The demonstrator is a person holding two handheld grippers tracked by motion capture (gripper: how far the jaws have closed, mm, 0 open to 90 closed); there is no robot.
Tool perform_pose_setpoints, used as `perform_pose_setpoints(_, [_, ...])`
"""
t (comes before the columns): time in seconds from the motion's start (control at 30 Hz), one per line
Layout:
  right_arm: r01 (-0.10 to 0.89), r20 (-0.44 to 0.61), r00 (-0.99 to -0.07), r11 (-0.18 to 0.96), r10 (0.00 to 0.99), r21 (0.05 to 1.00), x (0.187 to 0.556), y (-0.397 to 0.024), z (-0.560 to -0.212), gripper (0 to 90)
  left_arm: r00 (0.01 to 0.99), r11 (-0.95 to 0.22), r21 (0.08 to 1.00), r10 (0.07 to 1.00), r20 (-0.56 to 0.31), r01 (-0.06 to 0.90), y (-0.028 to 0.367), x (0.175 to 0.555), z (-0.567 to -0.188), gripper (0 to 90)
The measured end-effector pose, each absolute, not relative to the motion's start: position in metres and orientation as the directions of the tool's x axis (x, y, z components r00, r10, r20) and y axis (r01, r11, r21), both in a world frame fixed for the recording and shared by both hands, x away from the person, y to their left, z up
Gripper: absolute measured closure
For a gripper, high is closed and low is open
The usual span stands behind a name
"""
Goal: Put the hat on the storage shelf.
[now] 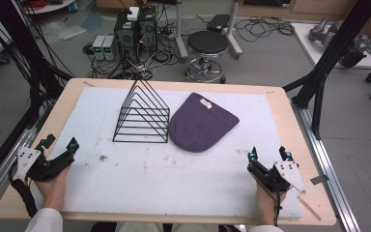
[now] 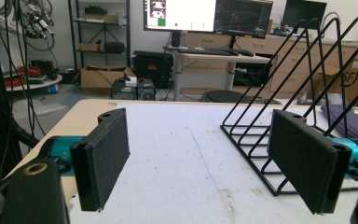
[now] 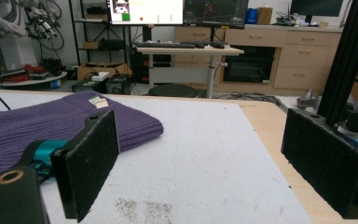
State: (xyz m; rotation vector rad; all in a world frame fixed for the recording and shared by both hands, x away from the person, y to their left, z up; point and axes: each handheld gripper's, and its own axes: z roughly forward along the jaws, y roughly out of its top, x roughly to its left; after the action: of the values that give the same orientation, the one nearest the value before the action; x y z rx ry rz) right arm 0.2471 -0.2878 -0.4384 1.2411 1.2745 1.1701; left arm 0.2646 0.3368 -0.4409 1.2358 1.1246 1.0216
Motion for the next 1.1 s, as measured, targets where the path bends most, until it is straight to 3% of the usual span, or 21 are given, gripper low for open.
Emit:
perform_pose_setpoints(0.73, [0.076, -0.009, -0.008, 0.01, 1.0, 0.997, 0.247, -0.29, -0.439, 10.5, 0.165, 0.084, 0.996, 0.982, -0.086, 0.018, 0.339, 0.264, -0.441, 21.0])
perform_pose_setpoints(1.1, [0.08, -0.039, -0.078, 0.045, 0.996, 0.996, 0.252, -0.284, -0.428, 10.5, 0.18, 0.071, 0.997, 0.981, -0.073, 0.02, 0.334, 0.264, -0.441, 21.0])
